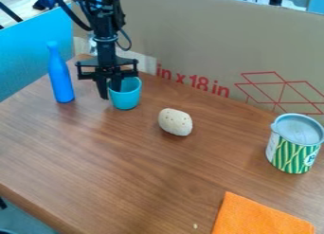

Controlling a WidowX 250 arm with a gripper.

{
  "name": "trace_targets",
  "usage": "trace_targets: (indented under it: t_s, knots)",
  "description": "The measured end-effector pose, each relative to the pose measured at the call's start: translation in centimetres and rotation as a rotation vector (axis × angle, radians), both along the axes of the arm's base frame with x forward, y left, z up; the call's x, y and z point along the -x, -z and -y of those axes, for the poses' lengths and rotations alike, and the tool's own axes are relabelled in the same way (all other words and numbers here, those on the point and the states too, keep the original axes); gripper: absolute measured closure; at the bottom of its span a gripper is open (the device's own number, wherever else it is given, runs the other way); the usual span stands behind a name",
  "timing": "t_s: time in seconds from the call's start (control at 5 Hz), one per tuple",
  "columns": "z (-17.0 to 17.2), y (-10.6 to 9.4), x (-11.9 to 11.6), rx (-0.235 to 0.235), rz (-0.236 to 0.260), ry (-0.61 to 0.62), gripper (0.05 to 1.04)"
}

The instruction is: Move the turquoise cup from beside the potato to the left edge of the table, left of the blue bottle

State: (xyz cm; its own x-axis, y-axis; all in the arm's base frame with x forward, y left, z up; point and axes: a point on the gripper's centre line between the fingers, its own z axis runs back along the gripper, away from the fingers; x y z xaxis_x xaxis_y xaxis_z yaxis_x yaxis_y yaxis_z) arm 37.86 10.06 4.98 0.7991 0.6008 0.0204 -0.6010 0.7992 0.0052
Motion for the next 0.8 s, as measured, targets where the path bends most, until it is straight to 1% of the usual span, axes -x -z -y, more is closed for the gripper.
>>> trace_targets:
  t_s: [0.2,0.4,0.6,0.8]
  knots:
    - [0.4,-0.2,0.4,0.013,0.000,0.017,0.963]
    - [0.5,-1.6,1.6,0.036,0.017,0.054,0.982]
    - [-1.5,-3.9,4.7,0.030,0.043,0.157,0.982]
    - [-3.5,-4.8,8.8,0.034,0.004,0.278,0.982]
